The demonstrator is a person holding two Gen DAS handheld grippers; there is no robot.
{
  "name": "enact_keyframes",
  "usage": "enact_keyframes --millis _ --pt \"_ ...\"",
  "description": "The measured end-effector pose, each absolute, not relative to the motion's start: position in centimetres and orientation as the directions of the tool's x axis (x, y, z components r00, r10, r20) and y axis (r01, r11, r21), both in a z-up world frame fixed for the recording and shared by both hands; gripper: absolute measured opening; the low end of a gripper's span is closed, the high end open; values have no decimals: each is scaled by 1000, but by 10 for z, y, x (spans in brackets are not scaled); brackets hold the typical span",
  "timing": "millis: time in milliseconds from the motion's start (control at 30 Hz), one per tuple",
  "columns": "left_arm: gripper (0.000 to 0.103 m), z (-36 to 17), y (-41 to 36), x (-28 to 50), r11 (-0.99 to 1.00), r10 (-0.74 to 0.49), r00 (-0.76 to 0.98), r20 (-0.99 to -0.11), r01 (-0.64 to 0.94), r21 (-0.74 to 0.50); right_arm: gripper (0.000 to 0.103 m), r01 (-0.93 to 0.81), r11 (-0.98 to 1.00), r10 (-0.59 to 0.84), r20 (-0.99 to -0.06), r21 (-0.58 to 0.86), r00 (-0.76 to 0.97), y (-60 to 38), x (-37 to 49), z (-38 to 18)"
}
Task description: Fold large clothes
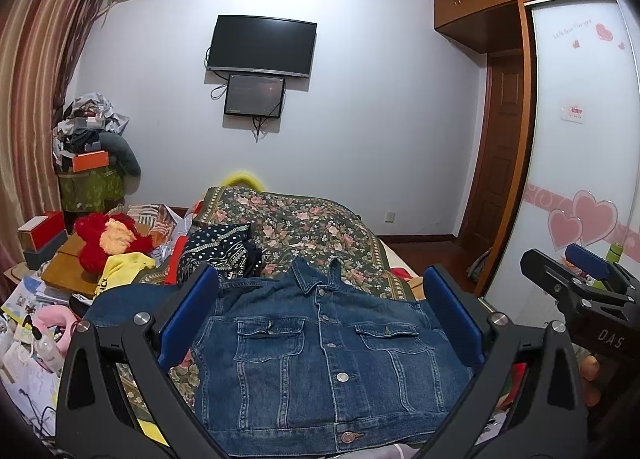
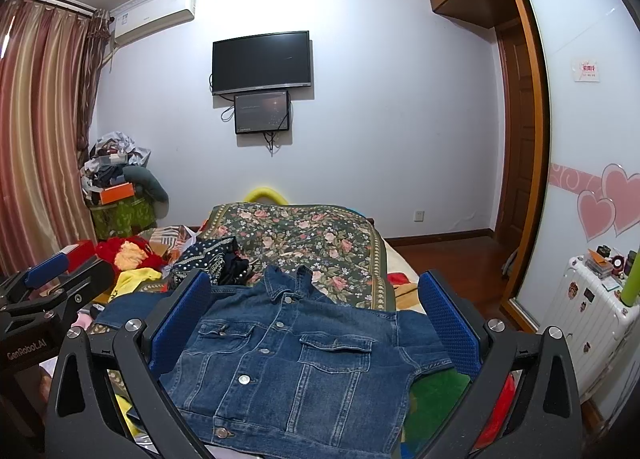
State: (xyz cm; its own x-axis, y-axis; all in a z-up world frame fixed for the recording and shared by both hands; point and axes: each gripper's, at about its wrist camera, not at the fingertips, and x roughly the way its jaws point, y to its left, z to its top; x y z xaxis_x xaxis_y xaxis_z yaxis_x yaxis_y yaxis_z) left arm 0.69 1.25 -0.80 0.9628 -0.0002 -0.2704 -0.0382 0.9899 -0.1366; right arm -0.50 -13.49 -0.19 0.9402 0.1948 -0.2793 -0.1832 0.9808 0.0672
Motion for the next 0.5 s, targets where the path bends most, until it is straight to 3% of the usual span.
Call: enact_keyframes --millis 500 --pt "103 -8 15 9 989 3 960 -280 -44 -141 103 -182 981 194 -279 69 940 -135 -4 -1"
